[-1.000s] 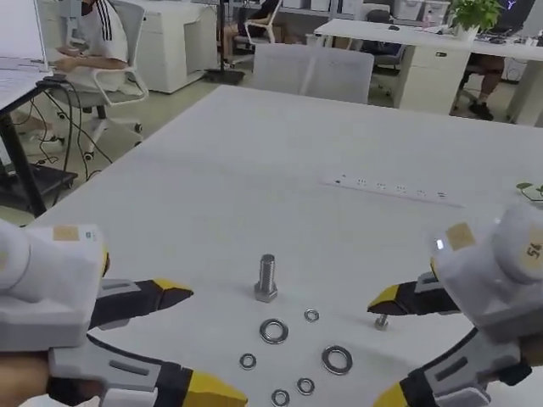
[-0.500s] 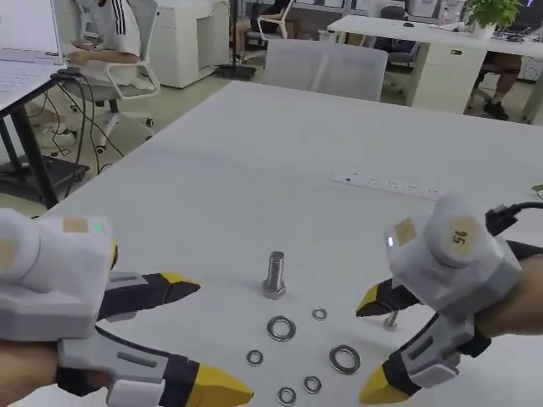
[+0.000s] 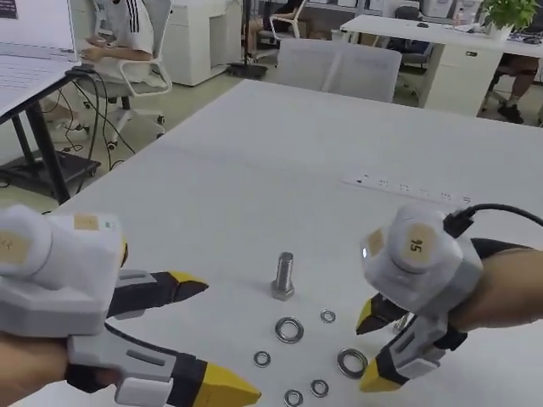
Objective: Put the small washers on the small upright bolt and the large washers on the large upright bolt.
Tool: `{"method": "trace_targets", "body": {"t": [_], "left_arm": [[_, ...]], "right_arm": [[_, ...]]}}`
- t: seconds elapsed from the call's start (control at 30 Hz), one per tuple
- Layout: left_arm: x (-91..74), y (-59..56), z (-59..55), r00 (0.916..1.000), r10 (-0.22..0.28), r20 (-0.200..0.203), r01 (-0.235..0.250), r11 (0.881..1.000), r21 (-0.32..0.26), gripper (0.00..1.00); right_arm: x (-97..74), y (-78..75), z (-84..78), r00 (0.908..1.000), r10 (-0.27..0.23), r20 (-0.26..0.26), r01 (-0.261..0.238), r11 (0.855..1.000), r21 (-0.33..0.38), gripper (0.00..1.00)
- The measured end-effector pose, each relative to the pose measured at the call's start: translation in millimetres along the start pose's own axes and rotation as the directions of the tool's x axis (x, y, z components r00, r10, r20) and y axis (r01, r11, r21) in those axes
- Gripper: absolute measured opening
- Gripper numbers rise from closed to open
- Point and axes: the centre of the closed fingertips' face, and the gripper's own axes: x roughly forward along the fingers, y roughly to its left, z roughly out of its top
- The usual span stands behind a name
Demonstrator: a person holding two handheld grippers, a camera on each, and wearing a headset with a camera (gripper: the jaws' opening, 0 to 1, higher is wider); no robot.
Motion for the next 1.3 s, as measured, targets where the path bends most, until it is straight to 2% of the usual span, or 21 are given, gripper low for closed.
{"method": "trace_targets", "body": {"t": [0.4, 1.3], "left_arm": [[-0.3, -0.8, 0.1, 1.0000, 0.000, 0.003, 0.000, 1.000, -0.003, 0.93], [0.9, -0.6, -0.8, 1.0000, 0.000, -0.002, 0.000, 1.000, 0.002, 0.91]], "right_arm": [[11.4, -3.0, -5.1, 0.9976, 0.004, -0.069, -0.006, 1.000, -0.023, 0.33], [13.9, -3.7, -6.1, 0.9960, -0.001, -0.089, 0.001, 1.000, -0.009, 0.25]]}}
